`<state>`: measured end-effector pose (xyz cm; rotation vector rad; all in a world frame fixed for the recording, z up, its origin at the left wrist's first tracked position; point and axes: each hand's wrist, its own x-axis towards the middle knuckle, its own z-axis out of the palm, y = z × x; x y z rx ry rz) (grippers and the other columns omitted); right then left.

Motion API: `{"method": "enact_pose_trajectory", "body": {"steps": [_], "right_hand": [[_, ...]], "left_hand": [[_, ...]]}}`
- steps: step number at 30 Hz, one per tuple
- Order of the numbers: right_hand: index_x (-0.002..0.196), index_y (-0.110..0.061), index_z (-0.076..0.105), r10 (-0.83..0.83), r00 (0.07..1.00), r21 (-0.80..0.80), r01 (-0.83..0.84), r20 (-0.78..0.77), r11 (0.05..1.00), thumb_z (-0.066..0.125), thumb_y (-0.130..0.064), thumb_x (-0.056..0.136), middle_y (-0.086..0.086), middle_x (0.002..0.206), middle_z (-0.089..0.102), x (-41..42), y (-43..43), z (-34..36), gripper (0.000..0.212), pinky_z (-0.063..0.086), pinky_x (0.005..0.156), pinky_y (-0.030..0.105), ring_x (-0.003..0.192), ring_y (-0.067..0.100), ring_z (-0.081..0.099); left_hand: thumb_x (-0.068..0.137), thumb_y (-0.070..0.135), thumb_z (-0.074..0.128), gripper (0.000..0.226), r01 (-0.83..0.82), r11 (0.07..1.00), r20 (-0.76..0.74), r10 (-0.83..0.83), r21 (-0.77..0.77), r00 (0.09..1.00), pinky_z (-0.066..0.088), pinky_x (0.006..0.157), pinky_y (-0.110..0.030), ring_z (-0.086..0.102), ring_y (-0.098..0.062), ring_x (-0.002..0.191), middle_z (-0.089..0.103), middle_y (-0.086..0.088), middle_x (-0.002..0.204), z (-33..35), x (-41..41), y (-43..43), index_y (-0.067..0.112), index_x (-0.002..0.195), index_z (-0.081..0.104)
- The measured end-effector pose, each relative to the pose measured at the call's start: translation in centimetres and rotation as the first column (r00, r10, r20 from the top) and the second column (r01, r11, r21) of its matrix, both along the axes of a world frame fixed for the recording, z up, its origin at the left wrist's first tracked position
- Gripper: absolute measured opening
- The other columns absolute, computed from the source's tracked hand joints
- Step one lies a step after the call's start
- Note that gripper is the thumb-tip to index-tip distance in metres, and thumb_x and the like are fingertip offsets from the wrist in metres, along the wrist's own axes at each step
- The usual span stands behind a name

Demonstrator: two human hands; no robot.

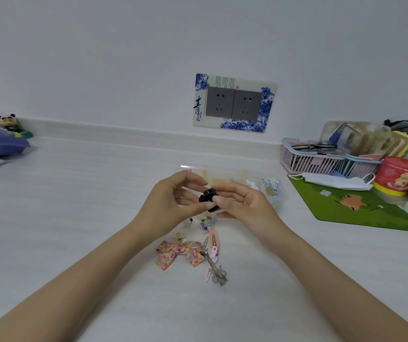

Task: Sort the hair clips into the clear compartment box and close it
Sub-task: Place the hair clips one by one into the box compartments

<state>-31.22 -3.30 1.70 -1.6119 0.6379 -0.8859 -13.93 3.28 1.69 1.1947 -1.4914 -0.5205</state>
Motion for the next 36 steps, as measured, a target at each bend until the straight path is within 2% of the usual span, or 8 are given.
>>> {"method": "enact_pose_trajectory", "body": {"steps": [4, 8, 12, 18, 24, 26, 29, 36], "right_hand": [[0.101, -0.020, 0.068, -0.024, 0.999, -0.099, 0.021, -0.023, 0.995, 0.068, -0.011, 0.081, 0.003, 0.100, 0.072, 0.1, -0.2, 0.3, 0.022, 0.055, 0.074, 0.019, 0.083, 0.008, 0.069], [0.095, -0.029, 0.067, -0.142, 0.988, -0.303, 0.115, -0.066, 0.946, 0.073, -0.015, 0.078, -0.009, 0.093, 0.071, 0.5, -2.1, 2.0, 0.022, 0.051, 0.080, 0.015, 0.086, 0.002, 0.066], [0.101, -0.029, 0.067, -0.217, 0.953, -0.459, 0.100, -0.211, 0.883, 0.071, -0.028, 0.080, -0.017, 0.097, 0.068, 2.3, -4.4, 3.0, 0.022, 0.044, 0.086, 0.016, 0.092, -0.005, 0.062], [0.109, -0.022, 0.068, -0.282, 0.847, -0.575, -0.034, -0.451, 0.818, 0.070, -0.030, 0.081, -0.010, 0.104, 0.070, 4.1, -5.6, 2.9, 0.030, 0.039, 0.092, 0.022, 0.100, 0.004, 0.058], [0.113, -0.025, 0.067, -0.209, 0.827, -0.538, -0.129, -0.522, 0.833, 0.063, -0.035, 0.086, -0.018, 0.104, 0.065, 3.5, -5.6, 2.9, 0.029, 0.033, 0.086, 0.009, 0.105, -0.001, 0.051], [0.116, -0.025, 0.065, -0.228, 0.807, -0.570, -0.156, -0.545, 0.807, 0.054, -0.038, 0.092, -0.014, 0.115, 0.065, 3.3, -5.5, 2.7, 0.030, 0.033, 0.098, 0.018, 0.106, -0.003, 0.047], [0.121, -0.028, 0.061, -0.303, 0.726, -0.641, -0.241, -0.617, 0.728, 0.039, -0.041, 0.097, -0.010, 0.127, 0.061, 3.0, -5.3, 2.4, 0.035, 0.012, 0.116, 0.036, 0.118, 0.004, 0.045], [0.125, -0.032, 0.056, -0.305, 0.720, -0.679, -0.305, -0.623, 0.668, 0.035, -0.050, 0.095, -0.008, 0.134, 0.055, 2.2, -4.4, 1.7, 0.041, 0.001, 0.117, 0.035, 0.131, 0.007, 0.038]], "left_hand": [[0.069, 0.023, 0.081, 0.041, 0.008, 1.000, 0.040, -0.007, -0.024, 0.999, 0.055, 0.075, -0.023, 0.068, -0.014, 0.079, 0.070, 0.001, 0.099, -0.1, 0.2, -0.2, 0.021, 0.106, 0.061], [0.073, 0.064, 0.060, 0.062, -0.147, 0.989, 0.394, 0.148, -0.032, 0.907, 0.044, 0.095, -0.021, 0.054, -0.001, 0.111, 0.060, 0.018, 0.120, -0.3, 2.4, -0.6, 0.034, 0.126, 0.051], [0.081, 0.051, 0.059, 0.056, -0.217, 0.976, 0.569, 0.196, -0.032, 0.799, 0.031, 0.103, -0.020, 0.040, -0.003, 0.126, 0.050, 0.015, 0.136, -0.1, 4.2, -0.5, 0.033, 0.133, 0.049], [0.085, 0.045, 0.059, 0.053, -0.211, 0.975, 0.544, 0.145, 0.061, 0.827, 0.029, 0.098, -0.017, 0.041, -0.001, 0.124, 0.048, 0.016, 0.137, -0.5, 4.7, -0.6, 0.032, 0.134, 0.046], [0.085, 0.050, 0.056, 0.054, -0.216, 0.975, 0.566, 0.145, 0.060, 0.811, 0.029, 0.099, -0.017, 0.039, -0.002, 0.128, 0.046, 0.016, 0.140, -0.7, 4.7, -0.9, 0.033, 0.135, 0.045], [0.084, 0.051, 0.056, 0.056, -0.213, 0.975, 0.569, 0.140, 0.064, 0.811, 0.030, 0.101, -0.019, 0.038, -0.002, 0.129, 0.045, 0.015, 0.141, -0.8, 4.7, -0.9, 0.032, 0.135, 0.045], [0.083, 0.052, 0.056, 0.057, -0.208, 0.976, 0.569, 0.137, 0.062, 0.811, 0.030, 0.103, -0.020, 0.038, -0.003, 0.129, 0.045, 0.015, 0.141, -1.0, 4.8, -0.9, 0.032, 0.135, 0.045], [0.083, 0.050, 0.058, 0.056, -0.205, 0.978, 0.572, 0.144, 0.043, 0.808, 0.028, 0.099, -0.016, 0.039, -0.003, 0.127, 0.047, 0.014, 0.139, -1.0, 4.6, -0.8, 0.030, 0.134, 0.047]]}}
